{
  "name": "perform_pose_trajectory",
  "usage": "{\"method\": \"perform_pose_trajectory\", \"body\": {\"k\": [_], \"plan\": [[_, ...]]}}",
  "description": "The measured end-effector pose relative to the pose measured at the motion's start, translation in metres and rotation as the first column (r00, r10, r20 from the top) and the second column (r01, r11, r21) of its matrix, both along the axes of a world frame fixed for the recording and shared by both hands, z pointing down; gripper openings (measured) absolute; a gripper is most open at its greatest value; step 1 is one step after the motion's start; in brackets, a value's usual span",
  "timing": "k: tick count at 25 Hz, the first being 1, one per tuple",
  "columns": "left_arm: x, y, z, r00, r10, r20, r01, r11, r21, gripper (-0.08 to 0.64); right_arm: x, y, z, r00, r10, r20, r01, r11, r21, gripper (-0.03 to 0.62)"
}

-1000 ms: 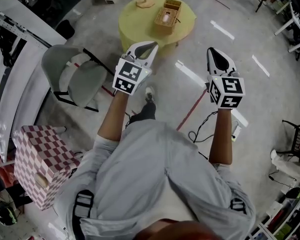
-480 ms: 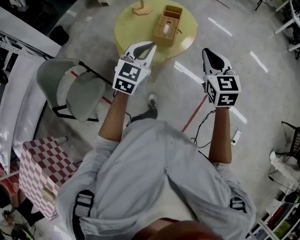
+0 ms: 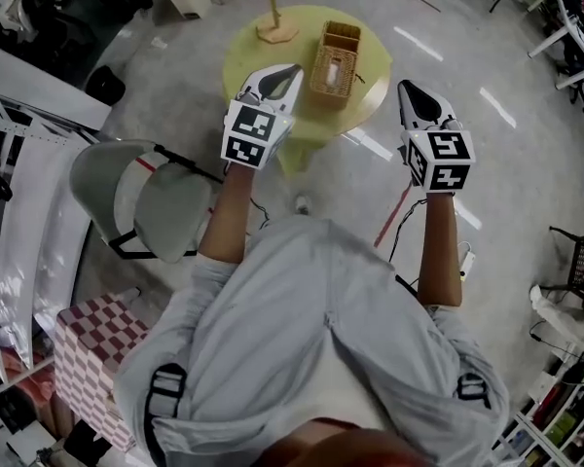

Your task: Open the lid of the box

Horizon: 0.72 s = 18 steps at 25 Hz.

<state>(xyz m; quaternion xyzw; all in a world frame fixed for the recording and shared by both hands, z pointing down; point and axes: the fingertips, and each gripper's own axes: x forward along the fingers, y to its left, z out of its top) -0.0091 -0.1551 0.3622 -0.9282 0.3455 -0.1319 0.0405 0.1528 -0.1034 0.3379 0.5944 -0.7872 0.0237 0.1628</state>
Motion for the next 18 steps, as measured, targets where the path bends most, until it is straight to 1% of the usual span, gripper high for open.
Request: {"method": "perform_pose_trajectory", "body": {"k": [7, 11, 18], "plan": [[-0.012, -0.031, 0.012, 1.0, 0.022, 0.006, -0.021, 0.999, -0.024, 0.029, -0.007, -0.025, 0.005, 0.999, 0.047, 0.004, -0.047, 0.999, -0.011, 0.025], [-0.008, -0.04, 0.023, 0.999, 0.041, 0.015, -0.041, 0.998, -0.042, 0.029, -0.005, -0.03, 0.013, 0.998, 0.064, -0.003, -0.064, 0.997, -0.037, 0.025], [0.0, -0.051, 0.025, 0.999, 0.045, 0.012, -0.044, 0.998, -0.05, 0.029, -0.001, -0.043, 0.021, 0.998, 0.056, -0.016, -0.057, 0.997, -0.052, 0.025]]}}
